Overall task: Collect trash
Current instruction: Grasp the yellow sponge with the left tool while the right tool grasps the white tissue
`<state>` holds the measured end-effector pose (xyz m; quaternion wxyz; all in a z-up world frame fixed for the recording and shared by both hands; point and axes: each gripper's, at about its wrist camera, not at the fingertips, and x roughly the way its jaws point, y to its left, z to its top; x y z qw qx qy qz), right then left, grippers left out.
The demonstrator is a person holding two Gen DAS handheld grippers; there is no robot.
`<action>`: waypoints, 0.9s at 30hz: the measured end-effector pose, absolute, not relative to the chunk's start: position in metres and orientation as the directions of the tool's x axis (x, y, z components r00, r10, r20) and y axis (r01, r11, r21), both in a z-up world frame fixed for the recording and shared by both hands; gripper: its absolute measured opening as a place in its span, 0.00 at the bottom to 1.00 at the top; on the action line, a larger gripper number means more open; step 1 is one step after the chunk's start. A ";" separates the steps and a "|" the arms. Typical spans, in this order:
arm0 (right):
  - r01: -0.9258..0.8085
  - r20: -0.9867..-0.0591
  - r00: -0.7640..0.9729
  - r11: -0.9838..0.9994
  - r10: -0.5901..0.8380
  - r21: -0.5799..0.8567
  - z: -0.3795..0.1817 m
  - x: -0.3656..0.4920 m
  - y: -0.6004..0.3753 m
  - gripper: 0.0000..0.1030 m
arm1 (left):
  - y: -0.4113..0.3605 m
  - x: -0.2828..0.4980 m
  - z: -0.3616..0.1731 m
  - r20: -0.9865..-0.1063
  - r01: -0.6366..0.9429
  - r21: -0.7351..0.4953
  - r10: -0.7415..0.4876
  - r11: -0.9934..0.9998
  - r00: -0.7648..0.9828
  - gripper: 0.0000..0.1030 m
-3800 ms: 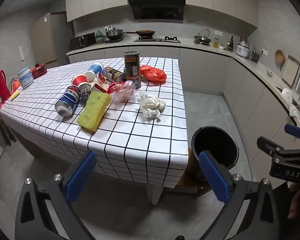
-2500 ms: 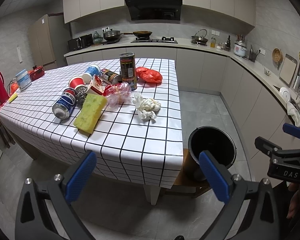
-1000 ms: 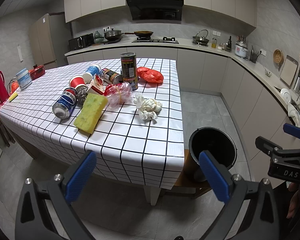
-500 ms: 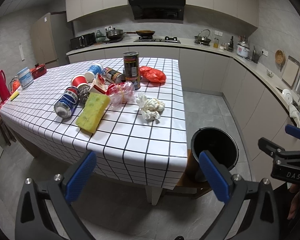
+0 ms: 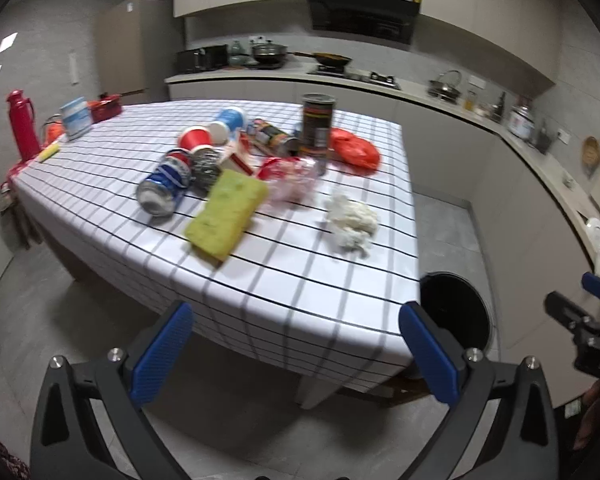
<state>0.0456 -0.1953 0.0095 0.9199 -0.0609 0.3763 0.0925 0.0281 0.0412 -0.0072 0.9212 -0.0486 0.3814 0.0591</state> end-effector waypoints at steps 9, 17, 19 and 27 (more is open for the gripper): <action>-0.293 -0.711 0.679 0.955 0.180 -0.038 0.000 0.088 -0.142 0.93 | 0.105 0.066 -0.033 -0.713 -0.172 -0.057 0.081 0.983 0.696 0.92; -0.276 -0.758 0.631 0.961 0.165 -0.020 -0.023 0.134 -0.089 0.78 | 0.132 0.123 -0.064 -0.743 -0.059 -0.051 0.002 0.997 0.670 0.73; -0.270 -0.766 0.621 0.963 0.164 -0.013 -0.030 0.144 -0.080 0.78 | 0.134 0.140 -0.073 -0.749 -0.033 -0.048 -0.014 0.998 0.662 0.73; -0.263 -0.793 0.583 0.965 0.179 0.024 -0.052 0.171 -0.043 0.78 | 0.160 0.176 -0.087 -0.769 0.002 -0.111 -0.087 0.994 0.633 0.25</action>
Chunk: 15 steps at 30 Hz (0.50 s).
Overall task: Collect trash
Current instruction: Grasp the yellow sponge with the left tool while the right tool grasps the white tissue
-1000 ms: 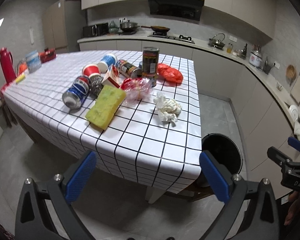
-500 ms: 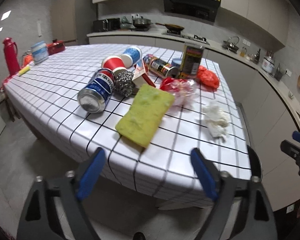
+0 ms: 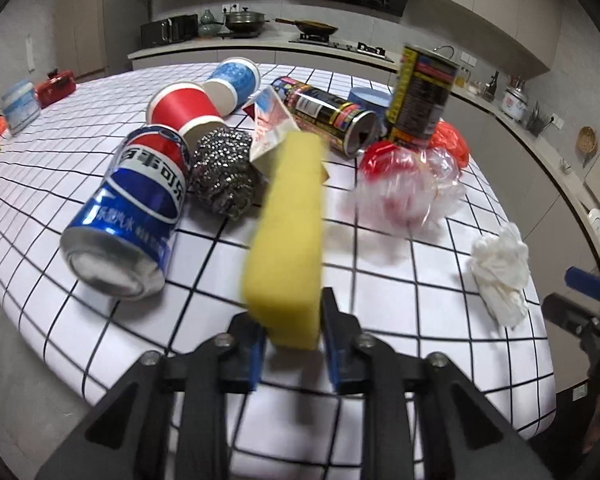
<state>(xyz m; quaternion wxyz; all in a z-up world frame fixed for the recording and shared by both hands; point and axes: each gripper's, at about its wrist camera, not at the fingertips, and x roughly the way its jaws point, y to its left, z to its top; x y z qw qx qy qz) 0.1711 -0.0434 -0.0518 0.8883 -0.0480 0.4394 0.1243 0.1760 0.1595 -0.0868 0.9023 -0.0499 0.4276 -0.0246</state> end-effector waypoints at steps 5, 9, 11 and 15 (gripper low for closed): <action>-0.272 -0.792 0.577 0.961 0.199 0.044 -0.057 0.185 -0.025 0.78 | 0.162 0.174 -0.088 -0.763 0.021 -0.115 -0.102 0.993 0.638 0.25; -0.268 -0.799 0.568 0.962 0.200 0.050 -0.063 0.197 -0.016 0.73 | 0.162 0.173 -0.086 -0.753 0.031 -0.133 -0.121 0.991 0.646 0.23; -0.261 -0.806 0.560 0.964 0.191 0.048 -0.066 0.202 -0.014 0.69 | 0.161 0.170 -0.084 -0.749 0.033 -0.136 -0.124 0.990 0.651 0.22; -0.242 -0.819 0.545 0.969 0.180 0.053 -0.074 0.207 -0.015 0.68 | 0.163 0.171 -0.082 -0.747 0.034 -0.126 -0.117 0.991 0.655 0.22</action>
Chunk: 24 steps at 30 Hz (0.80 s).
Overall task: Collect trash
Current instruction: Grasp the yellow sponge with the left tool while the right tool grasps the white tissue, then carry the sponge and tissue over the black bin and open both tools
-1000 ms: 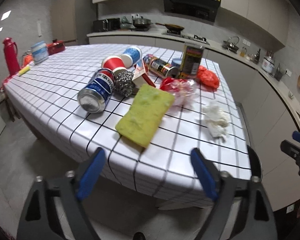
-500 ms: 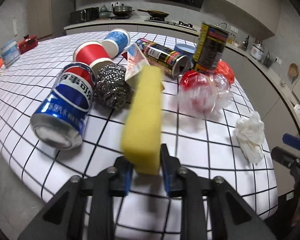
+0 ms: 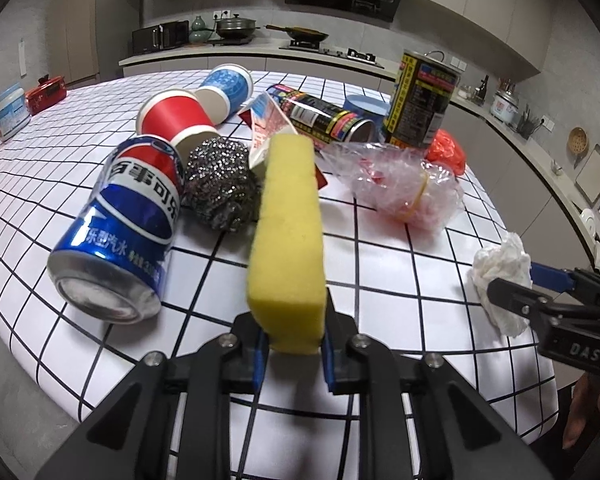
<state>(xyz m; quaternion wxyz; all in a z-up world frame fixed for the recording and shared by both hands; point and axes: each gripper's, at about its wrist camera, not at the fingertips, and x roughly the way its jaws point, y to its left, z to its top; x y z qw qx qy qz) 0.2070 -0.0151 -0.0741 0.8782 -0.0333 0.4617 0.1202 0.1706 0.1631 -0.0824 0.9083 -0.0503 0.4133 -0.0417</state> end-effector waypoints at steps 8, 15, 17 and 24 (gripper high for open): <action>-0.249 -0.820 0.540 0.967 0.189 0.059 -0.081 0.205 -0.014 0.49 | 0.153 0.168 -0.082 -0.743 0.031 -0.105 -0.099 0.994 0.662 0.21; -0.236 -0.815 0.548 0.970 0.189 0.066 -0.076 0.202 -0.020 0.38 | 0.147 0.161 -0.078 -0.738 0.025 -0.093 -0.086 0.995 0.669 0.21; -0.230 -0.813 0.552 0.971 0.186 0.066 -0.074 0.201 -0.023 0.34 | 0.146 0.158 -0.077 -0.736 0.025 -0.093 -0.085 0.995 0.671 0.21; -0.225 -0.806 0.563 0.972 0.182 0.063 -0.065 0.195 -0.030 0.31 | 0.137 0.153 -0.070 -0.726 0.037 -0.091 -0.092 0.995 0.681 0.20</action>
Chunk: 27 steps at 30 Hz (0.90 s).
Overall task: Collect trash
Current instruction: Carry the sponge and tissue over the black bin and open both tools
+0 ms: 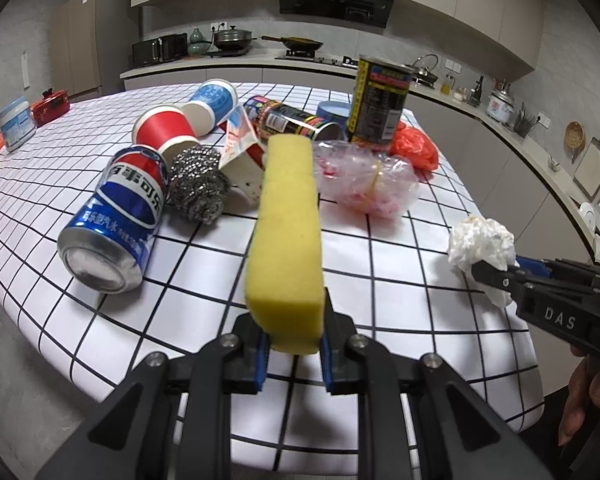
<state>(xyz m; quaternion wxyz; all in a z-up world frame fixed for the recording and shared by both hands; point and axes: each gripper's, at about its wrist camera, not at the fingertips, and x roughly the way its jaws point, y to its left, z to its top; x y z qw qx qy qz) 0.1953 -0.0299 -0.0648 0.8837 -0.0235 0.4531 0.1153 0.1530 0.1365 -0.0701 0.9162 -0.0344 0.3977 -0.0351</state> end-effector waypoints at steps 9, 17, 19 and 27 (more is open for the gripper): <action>-0.203 -0.797 0.579 0.977 0.168 0.058 -0.058 0.185 -0.032 0.29 | 0.131 0.149 -0.063 -0.716 0.074 -0.095 -0.119 0.993 0.687 0.20; -0.141 -0.780 0.613 0.989 0.127 0.051 -0.044 0.171 -0.048 0.29 | 0.111 0.151 -0.055 -0.699 0.148 -0.103 -0.177 0.984 0.692 0.20; -0.114 -0.776 0.621 0.992 0.110 0.049 -0.041 0.165 -0.059 0.29 | 0.103 0.152 -0.054 -0.697 0.168 -0.107 -0.194 0.980 0.690 0.20; -0.019 -0.771 0.635 0.998 0.053 0.053 -0.034 0.146 -0.118 0.29 | 0.051 0.151 -0.048 -0.690 0.267 -0.108 -0.266 0.958 0.673 0.20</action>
